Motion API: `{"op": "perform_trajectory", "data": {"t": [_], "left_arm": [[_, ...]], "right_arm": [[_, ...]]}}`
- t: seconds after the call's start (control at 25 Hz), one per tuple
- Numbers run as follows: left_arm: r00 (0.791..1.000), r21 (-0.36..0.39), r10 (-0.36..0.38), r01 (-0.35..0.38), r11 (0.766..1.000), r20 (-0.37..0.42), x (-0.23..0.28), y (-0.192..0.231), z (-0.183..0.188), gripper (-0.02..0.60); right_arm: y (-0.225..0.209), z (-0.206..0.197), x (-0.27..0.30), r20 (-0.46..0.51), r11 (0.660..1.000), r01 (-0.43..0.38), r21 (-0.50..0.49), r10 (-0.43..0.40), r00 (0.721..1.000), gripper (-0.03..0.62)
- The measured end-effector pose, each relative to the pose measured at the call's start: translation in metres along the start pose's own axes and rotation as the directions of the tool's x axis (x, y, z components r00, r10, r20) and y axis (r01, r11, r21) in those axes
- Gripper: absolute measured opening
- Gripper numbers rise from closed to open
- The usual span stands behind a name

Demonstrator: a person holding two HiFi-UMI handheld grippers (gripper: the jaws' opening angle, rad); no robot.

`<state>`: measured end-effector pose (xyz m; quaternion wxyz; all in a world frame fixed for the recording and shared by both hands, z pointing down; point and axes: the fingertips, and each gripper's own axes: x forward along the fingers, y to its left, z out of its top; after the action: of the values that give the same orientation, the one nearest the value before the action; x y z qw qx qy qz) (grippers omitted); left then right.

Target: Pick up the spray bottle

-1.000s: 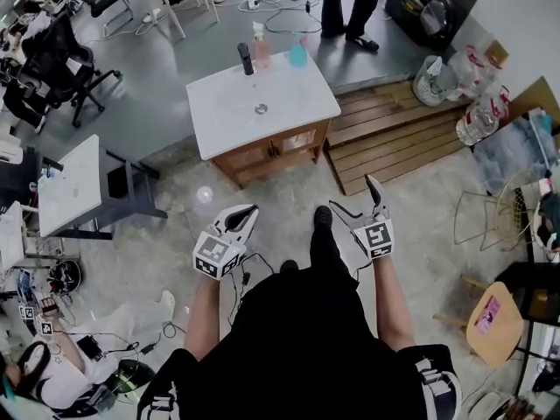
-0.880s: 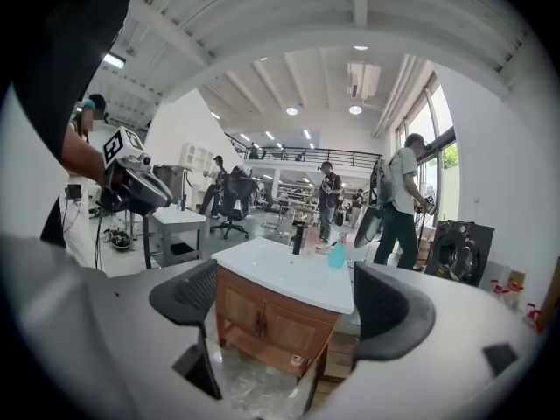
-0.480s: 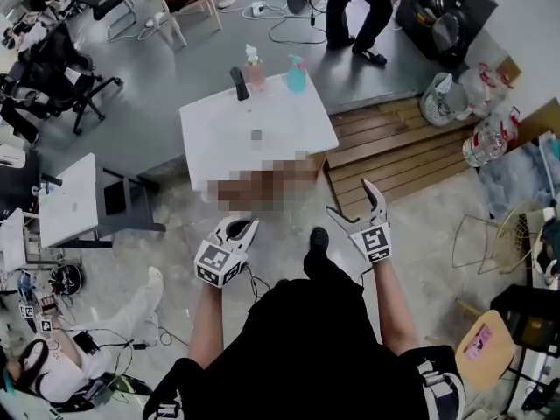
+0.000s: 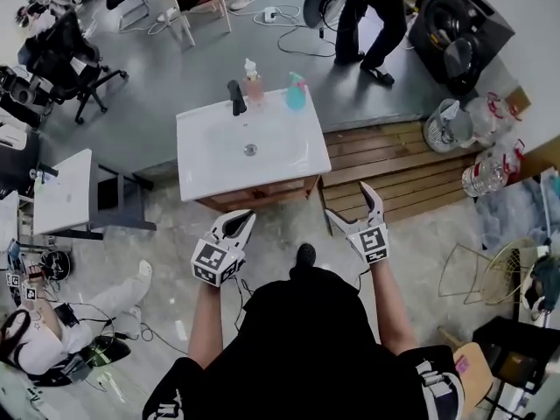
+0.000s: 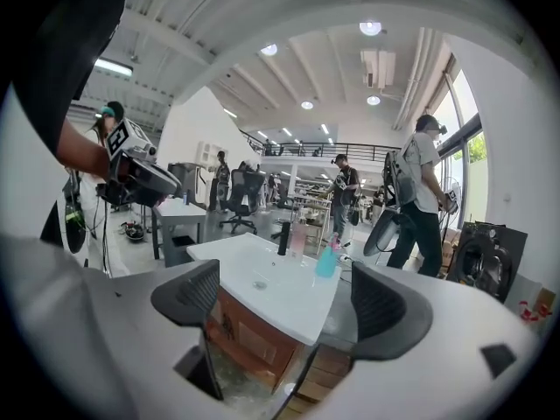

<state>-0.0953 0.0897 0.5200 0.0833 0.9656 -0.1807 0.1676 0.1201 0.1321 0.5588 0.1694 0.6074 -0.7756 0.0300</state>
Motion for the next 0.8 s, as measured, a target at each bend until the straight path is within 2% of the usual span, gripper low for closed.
{"op": "perform_trajectory", "data": {"t": [0.2,0.4,0.8], "left_arm": [[0.999,-0.009,0.037,-0.036,0.999,0.015,0.021,0.0,0.011,0.023],[0.998,-0.018,0.068,-0.068,0.998,0.006,0.029,0.009,0.011,0.023],[0.998,-0.058,0.065,-0.064,0.996,0.017,0.058,0.042,0.02,0.023]], "right_arm": [[-0.03,-0.006,0.014,-0.007,1.0,-0.023,0.002,0.023,1.0,0.485],[-0.041,-0.003,0.03,0.005,0.999,-0.045,0.008,0.045,0.999,0.483],[-0.066,-0.007,0.067,-0.029,0.998,-0.048,0.032,0.049,0.998,0.479]]}}
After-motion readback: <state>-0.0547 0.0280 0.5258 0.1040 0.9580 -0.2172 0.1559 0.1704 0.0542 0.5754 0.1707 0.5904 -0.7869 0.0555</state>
